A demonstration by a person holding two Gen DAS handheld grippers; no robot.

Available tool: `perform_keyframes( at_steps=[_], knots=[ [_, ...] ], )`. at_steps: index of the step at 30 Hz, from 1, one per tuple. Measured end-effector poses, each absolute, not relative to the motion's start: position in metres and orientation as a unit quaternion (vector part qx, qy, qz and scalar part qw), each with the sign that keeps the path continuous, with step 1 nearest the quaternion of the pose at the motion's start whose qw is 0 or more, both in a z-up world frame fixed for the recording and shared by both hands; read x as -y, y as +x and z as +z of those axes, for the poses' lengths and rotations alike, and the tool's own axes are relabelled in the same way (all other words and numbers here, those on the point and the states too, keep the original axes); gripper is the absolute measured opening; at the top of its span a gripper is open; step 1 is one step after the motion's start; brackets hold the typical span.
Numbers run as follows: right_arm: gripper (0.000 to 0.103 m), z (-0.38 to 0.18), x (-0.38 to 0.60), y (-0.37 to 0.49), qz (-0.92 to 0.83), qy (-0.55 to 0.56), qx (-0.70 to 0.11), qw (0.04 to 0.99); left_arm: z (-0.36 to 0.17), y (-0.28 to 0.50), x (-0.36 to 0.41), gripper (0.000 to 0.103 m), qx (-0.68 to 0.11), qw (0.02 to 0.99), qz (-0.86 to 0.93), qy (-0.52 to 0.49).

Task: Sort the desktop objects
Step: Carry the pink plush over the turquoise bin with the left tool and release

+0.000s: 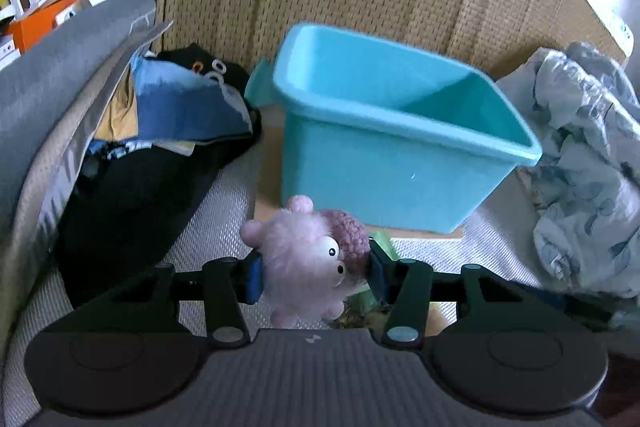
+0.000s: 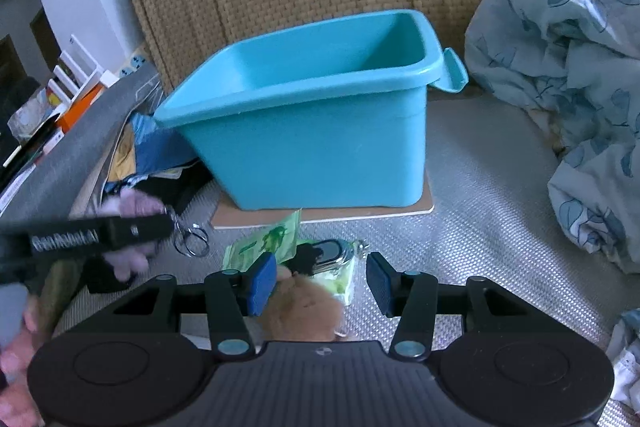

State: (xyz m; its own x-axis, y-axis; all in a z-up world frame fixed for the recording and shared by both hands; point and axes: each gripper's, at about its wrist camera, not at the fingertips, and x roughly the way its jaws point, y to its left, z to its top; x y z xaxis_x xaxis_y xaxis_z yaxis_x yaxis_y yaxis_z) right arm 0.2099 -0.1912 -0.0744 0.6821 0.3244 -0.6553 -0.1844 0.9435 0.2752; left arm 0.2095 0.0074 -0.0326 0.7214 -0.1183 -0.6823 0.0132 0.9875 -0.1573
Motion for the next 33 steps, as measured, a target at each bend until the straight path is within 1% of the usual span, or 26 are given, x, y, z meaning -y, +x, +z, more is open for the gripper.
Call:
perform_keyframes(
  at_steps=[2,5,7,9,18,22,33],
  knots=[
    [0.056,-0.075,0.187,0.209,0.145,0.084,-0.374,0.912,-0.025,0.210,-0.007,0.053,-0.363,0.928,-0.037,-0.070],
    [0.057,-0.071,0.175,0.202,0.163,0.040,-0.353,0.920,-0.015,0.211,-0.008,0.053,-0.352,0.932,-0.038,-0.075],
    [0.063,-0.067,0.166,0.197,0.170,0.008,-0.336,0.926,-0.009,0.213,-0.009,0.053,-0.346,0.934,-0.039,-0.081],
    [0.066,-0.068,0.160,0.194,0.172,-0.008,-0.328,0.929,-0.003,0.214,-0.010,0.053,-0.340,0.936,-0.041,-0.085],
    [0.067,-0.085,0.144,0.194,0.181,-0.022,-0.345,0.921,0.030,0.221,-0.002,0.053,-0.315,0.943,-0.064,-0.087],
    [0.069,-0.092,0.137,0.192,0.183,-0.036,-0.343,0.920,0.043,0.225,0.003,0.053,-0.306,0.946,-0.070,-0.082],
    [0.071,-0.110,0.128,0.193,0.174,-0.044,-0.348,0.920,0.078,0.240,0.014,0.053,-0.281,0.954,-0.079,-0.075]
  ],
)
